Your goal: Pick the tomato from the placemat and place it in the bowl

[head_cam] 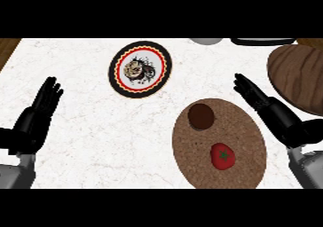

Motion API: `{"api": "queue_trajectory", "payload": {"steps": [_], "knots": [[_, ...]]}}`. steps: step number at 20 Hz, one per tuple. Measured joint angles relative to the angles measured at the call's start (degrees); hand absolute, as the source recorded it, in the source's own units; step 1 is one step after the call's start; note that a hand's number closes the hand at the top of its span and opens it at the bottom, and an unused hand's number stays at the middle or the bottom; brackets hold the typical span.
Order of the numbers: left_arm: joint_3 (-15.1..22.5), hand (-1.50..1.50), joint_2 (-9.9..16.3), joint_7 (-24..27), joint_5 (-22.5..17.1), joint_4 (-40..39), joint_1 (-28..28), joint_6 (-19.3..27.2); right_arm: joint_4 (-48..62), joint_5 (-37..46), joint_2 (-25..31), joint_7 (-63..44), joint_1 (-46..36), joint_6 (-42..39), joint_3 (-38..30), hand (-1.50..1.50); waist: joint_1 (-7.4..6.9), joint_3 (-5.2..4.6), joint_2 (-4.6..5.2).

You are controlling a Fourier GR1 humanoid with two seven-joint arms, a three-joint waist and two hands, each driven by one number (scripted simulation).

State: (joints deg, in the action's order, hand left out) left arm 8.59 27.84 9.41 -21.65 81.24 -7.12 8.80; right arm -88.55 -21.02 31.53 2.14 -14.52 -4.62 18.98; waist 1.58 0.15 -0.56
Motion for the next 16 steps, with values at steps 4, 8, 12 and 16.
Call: {"api": "queue_trajectory", "payload": {"steps": [4, 8, 12, 16], "knots": [[-1.70, 0.00, -0.71, -1.36, -1.61, 2.50, -0.59, -0.69, -1.32, -0.95, -3.15, -3.32, 2.63, 5.38, -2.73, -1.50, -0.84, -0.10, 0.21], [-3.11, 0.00, -1.90, -1.86, -4.23, 3.48, -0.94, -1.09, 1.35, 5.47, -0.41, -8.01, 5.19, 14.16, -4.06, -1.50, -0.35, -0.76, 0.28], [-3.74, 0.00, -2.87, -2.80, -6.57, 4.24, -0.58, -2.18, 2.43, 12.40, -2.19, -11.66, 9.34, 27.42, -5.08, -1.50, -0.27, -0.47, 0.26], [-4.84, 0.00, -2.69, -4.46, -8.06, 6.64, 0.31, -3.19, 0.30, 20.18, -1.48, -14.77, 10.39, 34.84, -4.65, -1.50, -1.06, -0.29, 0.32]]}}
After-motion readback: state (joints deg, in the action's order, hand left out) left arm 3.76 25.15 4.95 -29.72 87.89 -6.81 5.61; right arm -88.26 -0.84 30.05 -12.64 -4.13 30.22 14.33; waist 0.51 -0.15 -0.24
